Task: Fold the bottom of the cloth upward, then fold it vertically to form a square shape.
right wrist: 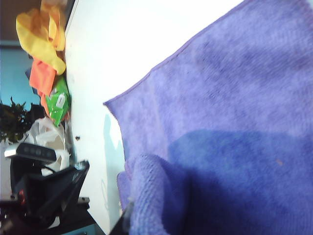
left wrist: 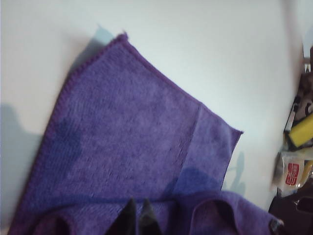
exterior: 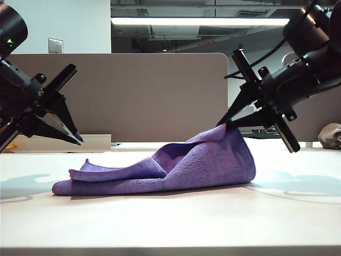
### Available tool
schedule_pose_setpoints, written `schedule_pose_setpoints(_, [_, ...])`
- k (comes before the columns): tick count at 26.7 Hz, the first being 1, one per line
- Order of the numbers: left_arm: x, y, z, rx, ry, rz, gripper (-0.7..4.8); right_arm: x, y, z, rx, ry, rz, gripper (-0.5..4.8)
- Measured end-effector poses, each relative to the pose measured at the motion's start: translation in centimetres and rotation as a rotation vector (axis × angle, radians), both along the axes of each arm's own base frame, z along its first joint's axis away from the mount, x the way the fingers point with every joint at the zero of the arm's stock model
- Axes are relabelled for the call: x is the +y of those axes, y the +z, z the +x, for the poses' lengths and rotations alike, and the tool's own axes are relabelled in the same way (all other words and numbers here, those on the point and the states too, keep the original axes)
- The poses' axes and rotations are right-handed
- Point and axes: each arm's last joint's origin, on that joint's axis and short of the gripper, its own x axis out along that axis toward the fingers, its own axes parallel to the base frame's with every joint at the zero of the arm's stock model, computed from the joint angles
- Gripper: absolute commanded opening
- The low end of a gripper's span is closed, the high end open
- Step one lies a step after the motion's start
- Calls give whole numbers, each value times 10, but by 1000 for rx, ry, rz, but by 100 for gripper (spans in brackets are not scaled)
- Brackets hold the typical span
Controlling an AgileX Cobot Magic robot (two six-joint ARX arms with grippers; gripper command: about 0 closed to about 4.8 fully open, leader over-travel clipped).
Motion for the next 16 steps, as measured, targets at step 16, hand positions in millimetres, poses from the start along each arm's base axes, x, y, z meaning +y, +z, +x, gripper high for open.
schedule_pose_setpoints(16, [0,-15,-21,172,-248,19,221,2,1,6,-38,-16,40,-2])
